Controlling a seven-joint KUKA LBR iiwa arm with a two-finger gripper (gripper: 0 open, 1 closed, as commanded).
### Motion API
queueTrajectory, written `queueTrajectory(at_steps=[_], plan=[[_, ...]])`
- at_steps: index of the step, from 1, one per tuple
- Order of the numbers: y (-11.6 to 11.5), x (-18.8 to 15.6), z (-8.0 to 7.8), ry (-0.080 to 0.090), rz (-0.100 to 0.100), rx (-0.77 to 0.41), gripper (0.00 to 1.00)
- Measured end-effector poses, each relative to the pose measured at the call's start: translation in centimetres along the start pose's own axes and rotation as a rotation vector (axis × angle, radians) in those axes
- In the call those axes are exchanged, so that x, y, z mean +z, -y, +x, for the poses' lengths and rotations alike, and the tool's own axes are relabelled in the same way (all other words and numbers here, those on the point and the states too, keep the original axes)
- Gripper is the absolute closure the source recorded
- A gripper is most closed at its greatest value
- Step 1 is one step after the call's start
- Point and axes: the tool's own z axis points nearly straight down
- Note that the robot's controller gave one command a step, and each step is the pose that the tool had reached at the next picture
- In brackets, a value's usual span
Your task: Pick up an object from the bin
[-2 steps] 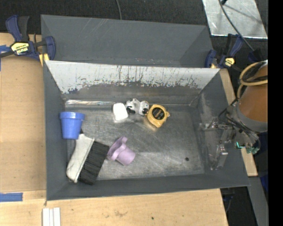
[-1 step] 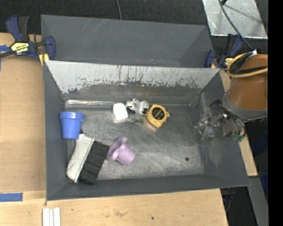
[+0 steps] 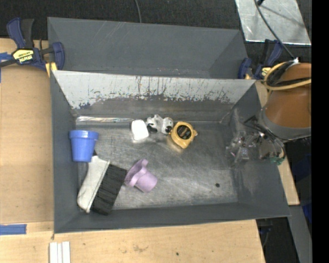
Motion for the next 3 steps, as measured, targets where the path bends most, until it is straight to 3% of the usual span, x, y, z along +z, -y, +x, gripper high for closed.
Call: queueTrajectory(at_steps=[1,2,3], plan=[[-0.6,-13.4,-0.7,0.000,-0.001,0.014,1.00],[-0.6,-13.4,-0.7,-0.001,-0.001,0.014,1.00],[-1.6,-11.5,-0.9,0.003,0.001,-0.068,1.00]])
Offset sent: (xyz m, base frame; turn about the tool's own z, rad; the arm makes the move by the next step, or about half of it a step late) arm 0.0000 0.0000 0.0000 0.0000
